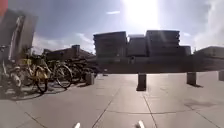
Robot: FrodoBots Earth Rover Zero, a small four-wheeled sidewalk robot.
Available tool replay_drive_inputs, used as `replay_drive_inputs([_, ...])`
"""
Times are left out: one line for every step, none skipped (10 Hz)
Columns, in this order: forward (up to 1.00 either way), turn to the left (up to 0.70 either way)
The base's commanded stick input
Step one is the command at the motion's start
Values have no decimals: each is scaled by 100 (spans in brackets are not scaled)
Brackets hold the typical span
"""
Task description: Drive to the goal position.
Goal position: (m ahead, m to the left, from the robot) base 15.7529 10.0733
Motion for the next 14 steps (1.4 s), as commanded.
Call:
replay_drive_inputs([70,0])
replay_drive_inputs([70,0])
replay_drive_inputs([70,0])
replay_drive_inputs([70,0])
replay_drive_inputs([70,0])
replay_drive_inputs([70,0])
replay_drive_inputs([70,0])
replay_drive_inputs([70,0])
replay_drive_inputs([70,0])
replay_drive_inputs([70,0])
replay_drive_inputs([70,0])
replay_drive_inputs([70,0])
replay_drive_inputs([70,0])
replay_drive_inputs([70,0])
